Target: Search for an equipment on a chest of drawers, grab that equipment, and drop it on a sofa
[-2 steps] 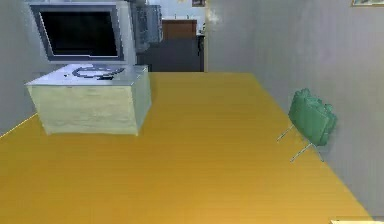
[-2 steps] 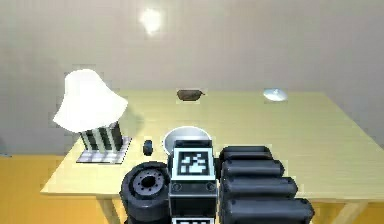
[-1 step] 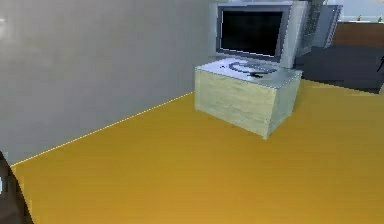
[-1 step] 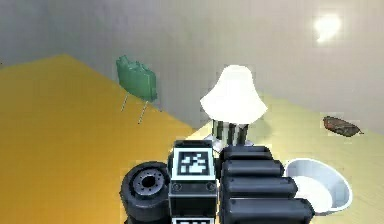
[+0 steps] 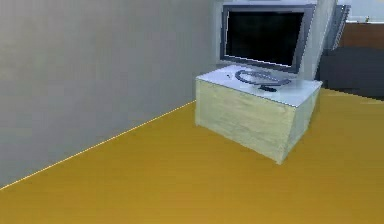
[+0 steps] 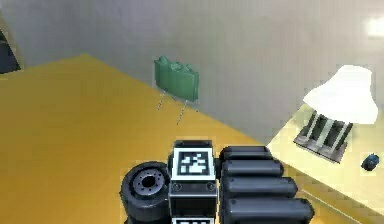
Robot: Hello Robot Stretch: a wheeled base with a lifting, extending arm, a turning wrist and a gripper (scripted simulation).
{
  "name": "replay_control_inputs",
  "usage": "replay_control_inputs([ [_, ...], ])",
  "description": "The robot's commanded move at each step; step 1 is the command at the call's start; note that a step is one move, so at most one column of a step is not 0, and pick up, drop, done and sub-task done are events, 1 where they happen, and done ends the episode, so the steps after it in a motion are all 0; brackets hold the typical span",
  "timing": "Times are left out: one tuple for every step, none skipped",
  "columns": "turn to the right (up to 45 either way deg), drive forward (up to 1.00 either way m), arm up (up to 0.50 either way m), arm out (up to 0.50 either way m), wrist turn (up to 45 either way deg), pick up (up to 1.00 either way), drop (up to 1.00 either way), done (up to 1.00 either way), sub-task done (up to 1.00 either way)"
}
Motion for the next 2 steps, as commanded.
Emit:
replay_control_inputs([
  [-45.0,0.0,0.0,0.0,0.0,0.0,0.0,0.0,0.0],
  [0.0,1.0,0.0,0.0,0.0,0.0,0.0,0.0,0.0],
])
